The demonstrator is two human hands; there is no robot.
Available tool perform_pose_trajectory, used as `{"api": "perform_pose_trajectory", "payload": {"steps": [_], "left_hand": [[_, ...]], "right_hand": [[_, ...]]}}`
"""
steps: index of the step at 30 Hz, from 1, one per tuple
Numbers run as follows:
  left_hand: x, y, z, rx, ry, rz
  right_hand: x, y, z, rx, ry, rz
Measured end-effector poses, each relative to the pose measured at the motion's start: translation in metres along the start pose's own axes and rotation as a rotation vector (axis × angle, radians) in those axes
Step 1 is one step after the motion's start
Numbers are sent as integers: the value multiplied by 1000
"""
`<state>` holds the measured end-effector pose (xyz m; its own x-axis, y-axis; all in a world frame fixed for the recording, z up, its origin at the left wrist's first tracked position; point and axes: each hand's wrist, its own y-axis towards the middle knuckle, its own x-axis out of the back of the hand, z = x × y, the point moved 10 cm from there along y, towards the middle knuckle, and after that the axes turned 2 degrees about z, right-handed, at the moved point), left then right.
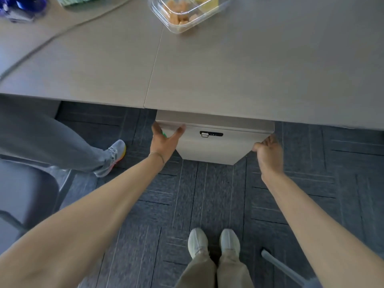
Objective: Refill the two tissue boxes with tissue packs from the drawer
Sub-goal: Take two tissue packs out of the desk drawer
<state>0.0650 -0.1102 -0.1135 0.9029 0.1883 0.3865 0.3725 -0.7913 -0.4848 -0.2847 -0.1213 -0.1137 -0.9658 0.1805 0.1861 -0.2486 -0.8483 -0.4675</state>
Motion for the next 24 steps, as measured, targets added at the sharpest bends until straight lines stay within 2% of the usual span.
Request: {"api": "perform_pose_trajectory", "payload": {"steps": [4,10,14,17,21,24], "left_hand": [[1,-4,-3,24,31,-12],[0,-32,24,113,94,-139],[7,-67,40,180,84,-213],[14,-90,51,222,97,-225],[29,-122,65,250,168,-238],[34,-144,68,228,240,-230]], "right_hand": [[1,-5,7,-2,-16,15],[16,-35,-12,25,-129,-15],[38,-57,-28,-9,-330,-175],[51,-73,-34,-34,-436,-222],[62,-97,-44,16,-584,-182],[63,-117,-44,139,-679,-134]]}}
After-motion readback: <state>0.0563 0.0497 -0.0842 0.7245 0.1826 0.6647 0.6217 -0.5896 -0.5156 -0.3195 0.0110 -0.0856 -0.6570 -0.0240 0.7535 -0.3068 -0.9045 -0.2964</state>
